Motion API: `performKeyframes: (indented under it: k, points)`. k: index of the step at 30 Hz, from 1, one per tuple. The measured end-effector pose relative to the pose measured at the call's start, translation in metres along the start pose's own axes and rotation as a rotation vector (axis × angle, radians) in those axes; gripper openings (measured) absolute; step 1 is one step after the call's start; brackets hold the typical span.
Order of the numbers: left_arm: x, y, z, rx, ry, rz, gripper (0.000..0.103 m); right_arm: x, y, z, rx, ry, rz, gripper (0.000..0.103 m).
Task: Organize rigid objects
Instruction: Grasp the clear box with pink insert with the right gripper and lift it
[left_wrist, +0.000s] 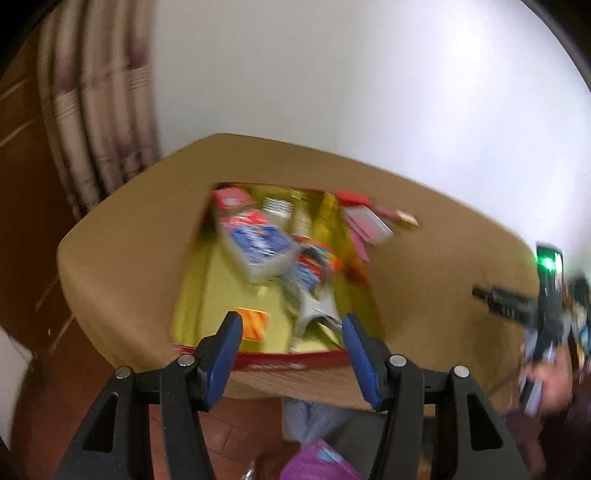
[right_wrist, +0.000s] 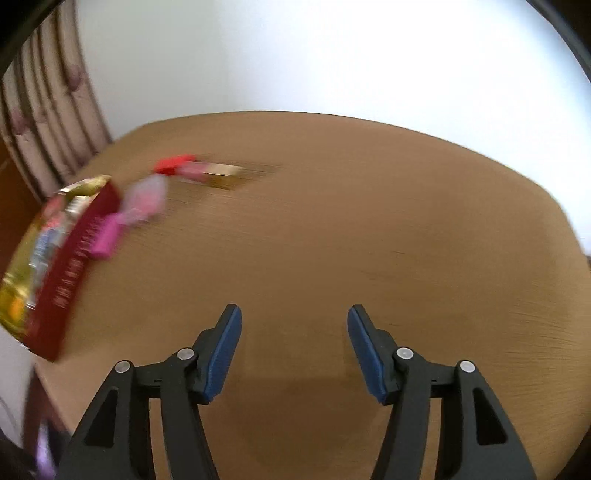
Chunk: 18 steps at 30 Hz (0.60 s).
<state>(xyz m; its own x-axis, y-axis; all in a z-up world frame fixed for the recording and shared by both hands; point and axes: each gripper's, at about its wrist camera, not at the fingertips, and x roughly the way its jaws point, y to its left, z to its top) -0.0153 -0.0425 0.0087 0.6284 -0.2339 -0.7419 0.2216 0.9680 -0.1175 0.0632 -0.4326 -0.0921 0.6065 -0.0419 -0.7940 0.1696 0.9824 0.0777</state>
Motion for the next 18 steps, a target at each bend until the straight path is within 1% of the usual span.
performKeyframes:
  k: [1, 2, 4, 6, 8, 9, 10, 11, 12, 14, 15, 18]
  points:
    - [0.002, -0.012, 0.002, 0.033, 0.014, -0.002, 0.057, 0.001, -0.008, 0.0, 0.013, 0.001, 0.0, 0.063]
    - [0.002, -0.018, 0.003, 0.043, 0.015, 0.002, 0.057, 0.001, -0.017, 0.0, 0.037, 0.0, 0.007, 0.065]
    - [0.001, -0.028, 0.006, 0.041, -0.011, -0.009, 0.057, 0.004, -0.03, -0.002, 0.084, 0.005, 0.044, 0.067]
    - [0.0, -0.033, 0.007, 0.038, -0.026, -0.01, 0.058, 0.007, -0.027, -0.001, 0.099, 0.019, 0.076, 0.068]
    - [0.006, -0.035, 0.011, 0.02, -0.023, 0.007, 0.057, 0.004, -0.014, 0.004, 0.08, 0.014, 0.146, 0.068]
    - [0.009, -0.034, 0.013, 0.009, -0.014, 0.004, 0.057, 0.0, -0.004, 0.01, 0.059, 0.01, 0.185, 0.068]
    - [0.015, -0.032, 0.016, -0.002, 0.003, -0.005, 0.057, -0.005, 0.015, 0.02, 0.014, 0.01, 0.228, 0.069]
    - [0.023, -0.03, 0.018, -0.016, 0.031, -0.011, 0.057, -0.006, 0.032, 0.03, -0.025, 0.01, 0.261, 0.072]
    - [0.027, -0.027, 0.019, -0.022, 0.043, -0.013, 0.057, -0.007, 0.045, 0.037, -0.047, 0.01, 0.289, 0.081]
    - [0.033, -0.021, 0.02, -0.04, 0.057, -0.02, 0.057, -0.002, 0.076, 0.058, -0.084, 0.002, 0.363, 0.086]
    - [0.033, -0.019, 0.019, -0.043, 0.051, -0.02, 0.057, 0.003, 0.091, 0.066, -0.11, 0.007, 0.373, 0.086]
    - [0.03, -0.013, 0.018, -0.04, 0.023, -0.003, 0.057, 0.021, 0.116, 0.08, -0.163, 0.026, 0.356, 0.086]
